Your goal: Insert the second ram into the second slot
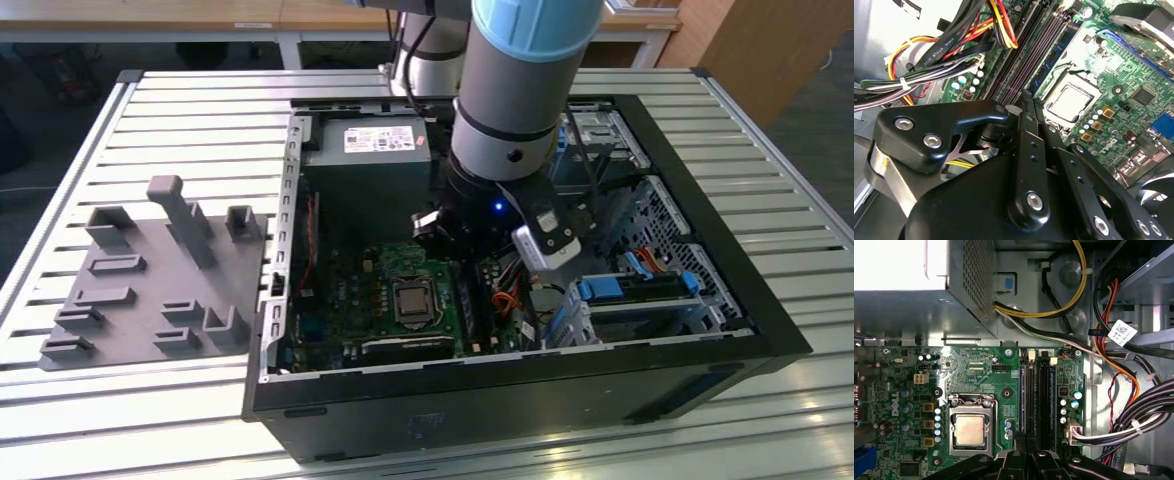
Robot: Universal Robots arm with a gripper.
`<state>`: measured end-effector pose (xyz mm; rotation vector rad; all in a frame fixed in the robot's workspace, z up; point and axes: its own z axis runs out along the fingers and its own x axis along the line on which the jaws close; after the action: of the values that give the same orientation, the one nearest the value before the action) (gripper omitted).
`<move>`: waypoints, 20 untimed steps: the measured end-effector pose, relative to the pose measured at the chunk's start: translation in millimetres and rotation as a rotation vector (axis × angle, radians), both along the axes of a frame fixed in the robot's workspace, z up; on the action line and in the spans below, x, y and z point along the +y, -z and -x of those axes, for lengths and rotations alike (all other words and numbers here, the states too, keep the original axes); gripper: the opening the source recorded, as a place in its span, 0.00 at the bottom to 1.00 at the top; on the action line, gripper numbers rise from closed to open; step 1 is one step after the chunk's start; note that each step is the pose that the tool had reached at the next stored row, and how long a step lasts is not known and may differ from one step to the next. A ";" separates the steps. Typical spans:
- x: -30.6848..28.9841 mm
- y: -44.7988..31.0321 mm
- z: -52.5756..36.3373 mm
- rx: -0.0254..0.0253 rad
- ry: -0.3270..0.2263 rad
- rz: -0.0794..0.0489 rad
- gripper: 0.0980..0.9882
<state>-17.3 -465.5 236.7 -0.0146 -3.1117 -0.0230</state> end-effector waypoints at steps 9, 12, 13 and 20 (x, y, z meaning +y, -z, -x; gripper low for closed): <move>0.3 2.2 -2.8 0.0001 0.000 0.000 0.02; 0.3 3.0 -3.9 0.0000 0.000 0.000 0.02; 0.3 3.0 -3.9 0.0001 -0.001 0.000 0.02; 0.3 4.8 -5.0 0.0001 -0.003 0.000 0.02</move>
<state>-12.4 -465.2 232.0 -0.0105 -3.1116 -0.0228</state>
